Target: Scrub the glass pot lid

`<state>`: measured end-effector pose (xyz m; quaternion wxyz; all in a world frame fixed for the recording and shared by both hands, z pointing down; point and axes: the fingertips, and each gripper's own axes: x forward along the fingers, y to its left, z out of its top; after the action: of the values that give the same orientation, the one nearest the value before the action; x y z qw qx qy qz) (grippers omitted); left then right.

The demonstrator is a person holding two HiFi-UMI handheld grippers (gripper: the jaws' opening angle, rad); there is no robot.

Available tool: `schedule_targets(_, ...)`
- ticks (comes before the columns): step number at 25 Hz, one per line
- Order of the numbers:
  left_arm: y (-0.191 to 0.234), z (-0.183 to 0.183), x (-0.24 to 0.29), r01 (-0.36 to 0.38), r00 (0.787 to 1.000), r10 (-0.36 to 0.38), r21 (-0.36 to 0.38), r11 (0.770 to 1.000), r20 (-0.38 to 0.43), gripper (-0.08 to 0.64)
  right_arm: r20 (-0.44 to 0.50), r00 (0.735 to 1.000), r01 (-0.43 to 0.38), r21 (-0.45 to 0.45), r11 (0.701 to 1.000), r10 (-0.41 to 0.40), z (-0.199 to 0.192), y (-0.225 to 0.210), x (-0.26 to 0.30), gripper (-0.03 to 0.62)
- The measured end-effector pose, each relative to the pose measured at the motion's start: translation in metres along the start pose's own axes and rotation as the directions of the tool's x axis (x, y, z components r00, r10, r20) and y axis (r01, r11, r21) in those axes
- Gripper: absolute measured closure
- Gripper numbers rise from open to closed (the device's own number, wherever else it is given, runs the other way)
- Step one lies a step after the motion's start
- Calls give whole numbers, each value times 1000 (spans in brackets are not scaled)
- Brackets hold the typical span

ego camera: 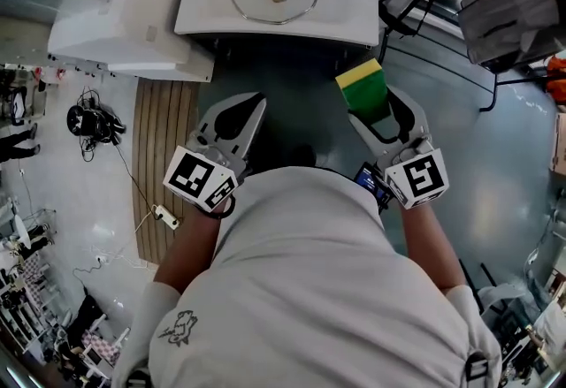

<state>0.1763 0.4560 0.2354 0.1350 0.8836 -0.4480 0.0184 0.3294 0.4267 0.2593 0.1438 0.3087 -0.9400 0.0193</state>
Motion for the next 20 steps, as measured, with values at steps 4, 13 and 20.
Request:
schedule_targets(4,-24,5,-15,-16,1000,16,15,1000,23,561,14,1000,-10,-4,1000,10,4,15,-23,293)
schedule_targets(13,-47,-5,-37,-34,999,34,5,999,39,561,36,998,-51,-12,999,52,2,45,-32,295)
schedule_targets(20,-57,-6,-49,-37,998,37,5,999,45,561,47,997,-57,-18,998,58,6,56,-36,295)
